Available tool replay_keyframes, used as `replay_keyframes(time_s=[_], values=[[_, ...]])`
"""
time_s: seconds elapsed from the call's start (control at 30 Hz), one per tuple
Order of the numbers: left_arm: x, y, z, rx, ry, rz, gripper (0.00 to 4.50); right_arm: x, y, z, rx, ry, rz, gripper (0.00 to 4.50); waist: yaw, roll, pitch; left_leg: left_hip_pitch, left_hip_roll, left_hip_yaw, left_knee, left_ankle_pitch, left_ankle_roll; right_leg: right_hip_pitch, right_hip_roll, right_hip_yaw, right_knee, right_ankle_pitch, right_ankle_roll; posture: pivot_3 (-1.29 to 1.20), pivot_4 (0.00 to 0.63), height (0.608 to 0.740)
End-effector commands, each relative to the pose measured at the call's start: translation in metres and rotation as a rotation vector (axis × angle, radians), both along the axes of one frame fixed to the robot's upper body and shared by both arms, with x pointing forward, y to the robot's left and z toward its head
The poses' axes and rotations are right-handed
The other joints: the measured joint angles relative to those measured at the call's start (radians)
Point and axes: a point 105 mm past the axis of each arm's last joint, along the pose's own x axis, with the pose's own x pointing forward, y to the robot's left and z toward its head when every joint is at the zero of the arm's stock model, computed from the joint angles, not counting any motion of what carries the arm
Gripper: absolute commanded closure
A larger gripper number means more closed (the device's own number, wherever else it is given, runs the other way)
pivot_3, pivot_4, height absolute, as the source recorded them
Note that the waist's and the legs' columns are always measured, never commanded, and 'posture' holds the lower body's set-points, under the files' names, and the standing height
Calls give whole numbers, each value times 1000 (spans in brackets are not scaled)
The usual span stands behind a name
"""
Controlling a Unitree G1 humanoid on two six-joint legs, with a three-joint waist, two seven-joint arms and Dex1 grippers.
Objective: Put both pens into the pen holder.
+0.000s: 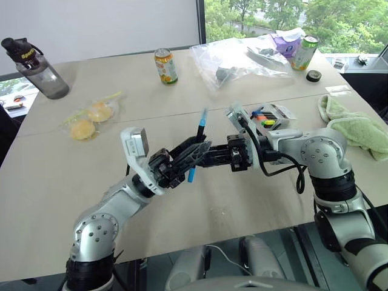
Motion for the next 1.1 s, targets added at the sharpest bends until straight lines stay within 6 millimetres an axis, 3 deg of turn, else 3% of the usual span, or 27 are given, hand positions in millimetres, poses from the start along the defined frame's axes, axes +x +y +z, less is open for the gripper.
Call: replay_keyframes(time_s=[0.03, 0.27, 0.53, 0.77, 0.93, 1.1], values=[[-3, -5, 0, 40, -25, 1, 96, -4, 3, 16, 55, -58, 26, 4041, 0, 0, 0, 0, 0, 0, 0, 0, 0, 0, 0, 0, 0, 0, 0, 0, 150, 739], [1, 0, -3, 85, -38, 53, 96, 7, 1, 17, 73, -93, -47, 4041, 0, 0, 0, 0, 0, 0, 0, 0, 0, 0, 0, 0, 0, 0, 0, 0, 150, 739], [-3, 26, -2, 260, -125, 158, 96, 46, -20, 28, 65, -511, -253, 4041, 0, 0, 0, 0, 0, 0, 0, 0, 0, 0, 0, 0, 0, 0, 0, 0, 150, 739], [-2, 46, -10, 606, -234, 237, 96, 73, -62, 30, -287, -973, -292, 4041, 3, 1, 2, 0, 0, 0, -1, 0, 0, -1, 0, 0, 0, 0, 0, 0, 150, 739], [-4, 46, -10, 711, -305, 199, 96, 86, -94, 39, -510, -1120, -264, 4041, 1, 2, 4, -1, 0, 1, -1, 0, 0, -1, 0, 0, -1, 0, 0, 0, 150, 739], [3, 44, 4, 710, -406, 225, 96, 90, -102, 50, -616, -1178, -228, 4041, 0, 1, 5, -1, 0, 1, -2, 0, 0, -1, 0, 0, -2, 0, 0, 0, 150, 739]])
